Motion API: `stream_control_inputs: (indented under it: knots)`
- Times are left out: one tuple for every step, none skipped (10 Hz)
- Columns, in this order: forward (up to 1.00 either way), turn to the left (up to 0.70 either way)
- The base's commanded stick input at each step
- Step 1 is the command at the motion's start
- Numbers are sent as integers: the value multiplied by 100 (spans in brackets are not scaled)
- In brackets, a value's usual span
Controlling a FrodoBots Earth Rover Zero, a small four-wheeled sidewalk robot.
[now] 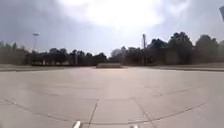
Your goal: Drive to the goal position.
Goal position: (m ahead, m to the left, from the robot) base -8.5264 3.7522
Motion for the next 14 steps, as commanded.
stream_control_inputs:
  knots:
    - [70,-1]
    - [70,-1]
    - [70,-1]
    - [70,-1]
    - [70,-1]
    - [70,-1]
    - [70,-1]
    - [70,-1]
    - [70,-1]
    - [70,-1]
    - [70,-1]
    - [70,-1]
    - [70,-1]
    - [70,-1]
